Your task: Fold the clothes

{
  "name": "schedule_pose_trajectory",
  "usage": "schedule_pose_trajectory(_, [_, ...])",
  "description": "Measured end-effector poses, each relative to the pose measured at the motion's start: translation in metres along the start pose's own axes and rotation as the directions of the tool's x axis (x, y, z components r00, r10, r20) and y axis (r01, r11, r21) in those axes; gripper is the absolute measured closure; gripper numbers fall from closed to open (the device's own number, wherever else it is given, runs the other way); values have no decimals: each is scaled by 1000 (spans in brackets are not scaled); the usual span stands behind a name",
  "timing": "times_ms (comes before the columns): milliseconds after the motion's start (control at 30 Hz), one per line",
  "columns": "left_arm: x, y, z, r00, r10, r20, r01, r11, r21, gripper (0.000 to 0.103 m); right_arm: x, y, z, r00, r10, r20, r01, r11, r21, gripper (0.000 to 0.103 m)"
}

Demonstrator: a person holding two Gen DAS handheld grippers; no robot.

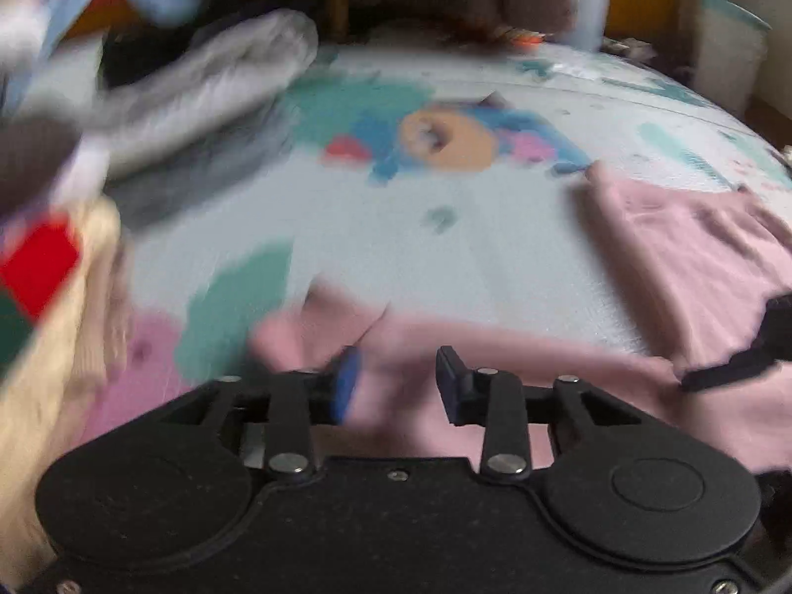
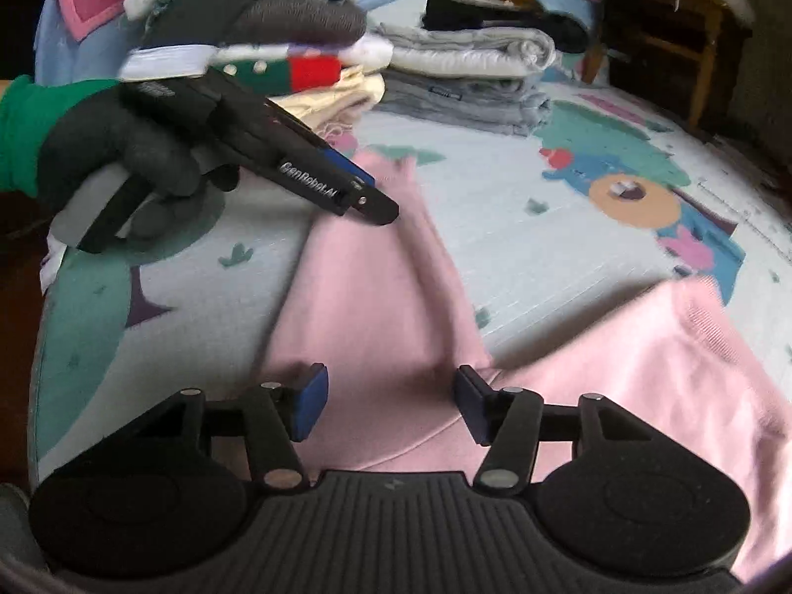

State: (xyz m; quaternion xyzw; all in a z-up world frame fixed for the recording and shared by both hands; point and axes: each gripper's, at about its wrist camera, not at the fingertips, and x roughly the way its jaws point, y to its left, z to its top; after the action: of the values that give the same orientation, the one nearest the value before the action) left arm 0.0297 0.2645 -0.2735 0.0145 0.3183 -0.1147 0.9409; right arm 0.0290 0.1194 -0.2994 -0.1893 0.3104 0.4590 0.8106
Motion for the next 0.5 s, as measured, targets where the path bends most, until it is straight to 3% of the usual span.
schedule_pose_trajectory(100, [2, -8, 12, 998, -61, 16, 61, 998, 0, 70, -7, -7, -3, 998, -51, 30, 50, 998, 28, 46])
schedule_pose_trajectory(167, [19, -26, 27, 979, -202, 1, 201, 978, 54, 76, -5, -6, -7, 999, -48, 13, 47, 999, 25, 46])
schedule_pose_trajectory(233, [48, -40, 39, 955, -290, -68, 296, 946, 128, 82, -2, 1, -13, 1000, -22, -7, 22, 1000, -2, 45])
schedule_pose_trajectory(300, [78, -51, 38, 943, -300, -143, 326, 915, 235, 84, 0, 2, -16, 1000, -7, -4, 7, 1000, 11, 43])
schedule_pose_trajectory(367, [102, -54, 35, 943, -281, -176, 323, 898, 299, 85, 0, -1, -18, 1000, 5, -2, -4, 999, 48, 41])
schedule_pose_trajectory(500, [134, -38, 58, 955, -257, -146, 284, 933, 219, 88, 2, 1, -20, 1000, 3, 10, -4, 999, 45, 40])
